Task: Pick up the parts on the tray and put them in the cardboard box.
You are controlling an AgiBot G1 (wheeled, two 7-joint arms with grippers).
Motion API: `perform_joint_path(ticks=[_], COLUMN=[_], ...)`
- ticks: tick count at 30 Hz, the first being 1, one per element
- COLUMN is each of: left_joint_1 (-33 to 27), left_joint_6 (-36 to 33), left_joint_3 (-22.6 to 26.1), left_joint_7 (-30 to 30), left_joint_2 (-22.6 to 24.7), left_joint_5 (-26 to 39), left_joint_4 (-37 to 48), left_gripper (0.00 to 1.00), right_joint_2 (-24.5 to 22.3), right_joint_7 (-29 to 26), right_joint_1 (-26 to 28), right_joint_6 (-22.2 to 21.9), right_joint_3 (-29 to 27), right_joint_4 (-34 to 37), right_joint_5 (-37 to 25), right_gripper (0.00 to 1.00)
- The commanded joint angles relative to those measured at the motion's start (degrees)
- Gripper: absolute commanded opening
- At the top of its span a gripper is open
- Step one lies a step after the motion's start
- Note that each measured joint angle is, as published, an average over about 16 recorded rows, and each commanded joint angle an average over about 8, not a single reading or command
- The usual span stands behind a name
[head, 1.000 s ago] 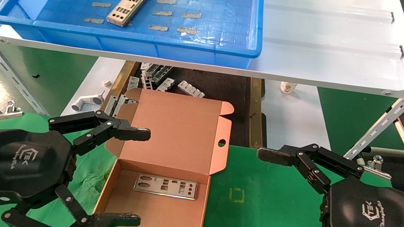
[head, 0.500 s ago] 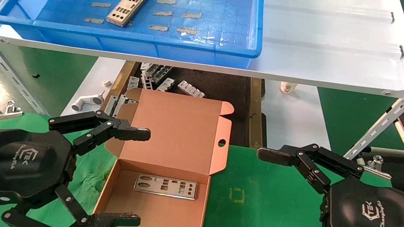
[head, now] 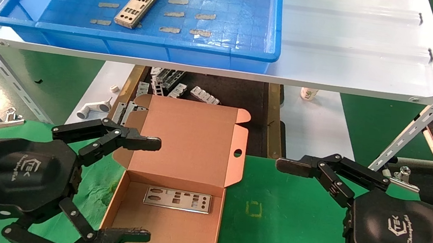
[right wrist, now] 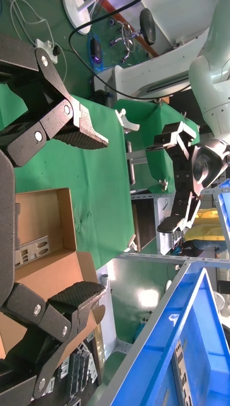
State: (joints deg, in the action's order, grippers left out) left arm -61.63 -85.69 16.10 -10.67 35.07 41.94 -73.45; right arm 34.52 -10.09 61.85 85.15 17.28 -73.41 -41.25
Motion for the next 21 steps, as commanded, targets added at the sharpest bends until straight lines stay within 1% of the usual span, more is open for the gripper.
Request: perform_joint_path(ticks=[1,21], left_joint_1=[0.0,0.0], left_joint_6=[0.0,0.0], left_joint_3=[0.0,0.0], left_joint_7=[0.0,0.0], left_joint_2=[0.0,0.0], left_joint_5=[0.0,0.0], left_joint_4=[0.0,0.0], left_gripper=[1.0,1.0], right_joint_2=[0.0,0.0], right_joint_7=[0.0,0.0], right_joint_1=[0.0,0.0], right_joint_6=[0.0,0.0], right_joint_3=[0.0,0.0], right_joint_4=[0.0,0.0], right_joint_5=[0.0,0.0], right_gripper=[1.0,1.0])
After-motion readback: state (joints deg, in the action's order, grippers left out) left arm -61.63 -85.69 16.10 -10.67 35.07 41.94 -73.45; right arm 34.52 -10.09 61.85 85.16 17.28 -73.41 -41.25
